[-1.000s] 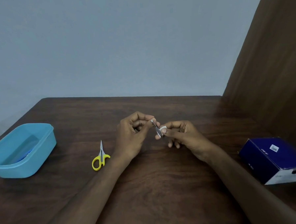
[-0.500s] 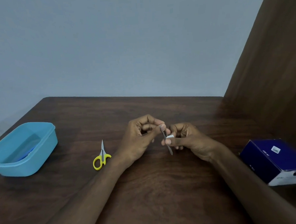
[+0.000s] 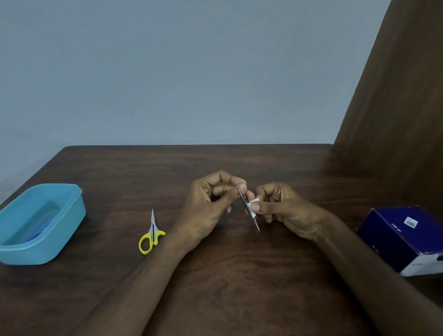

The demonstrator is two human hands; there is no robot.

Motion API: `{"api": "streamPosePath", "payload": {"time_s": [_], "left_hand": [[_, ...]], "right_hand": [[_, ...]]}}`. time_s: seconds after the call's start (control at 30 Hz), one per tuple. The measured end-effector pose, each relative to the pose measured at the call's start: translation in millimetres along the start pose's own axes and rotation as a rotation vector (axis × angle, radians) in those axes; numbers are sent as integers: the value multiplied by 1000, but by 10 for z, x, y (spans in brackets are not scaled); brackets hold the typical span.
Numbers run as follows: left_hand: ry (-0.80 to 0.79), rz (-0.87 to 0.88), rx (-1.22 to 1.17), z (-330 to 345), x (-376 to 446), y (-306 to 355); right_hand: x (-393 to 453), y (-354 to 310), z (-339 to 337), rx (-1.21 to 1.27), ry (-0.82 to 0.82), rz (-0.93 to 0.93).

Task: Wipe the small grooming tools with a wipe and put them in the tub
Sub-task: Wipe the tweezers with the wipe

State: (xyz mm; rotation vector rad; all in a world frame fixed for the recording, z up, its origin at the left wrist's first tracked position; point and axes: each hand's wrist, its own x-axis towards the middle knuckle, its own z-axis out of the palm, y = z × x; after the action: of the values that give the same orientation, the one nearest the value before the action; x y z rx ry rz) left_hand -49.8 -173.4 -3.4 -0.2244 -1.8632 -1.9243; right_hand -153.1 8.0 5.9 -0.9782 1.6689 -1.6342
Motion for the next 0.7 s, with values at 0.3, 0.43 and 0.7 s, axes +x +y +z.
{"api": "streamPosePath", "payload": {"time_s": [0.3, 0.43, 0.7], "left_hand": [[117, 17, 203, -16, 6, -51], [115, -38, 349, -49, 10, -135], [-78, -71, 446, 11, -22, -97]], "right_hand": [[64, -21, 96, 122, 209, 27], [101, -33, 138, 235, 352, 9], [167, 4, 244, 313, 482, -75]]}}
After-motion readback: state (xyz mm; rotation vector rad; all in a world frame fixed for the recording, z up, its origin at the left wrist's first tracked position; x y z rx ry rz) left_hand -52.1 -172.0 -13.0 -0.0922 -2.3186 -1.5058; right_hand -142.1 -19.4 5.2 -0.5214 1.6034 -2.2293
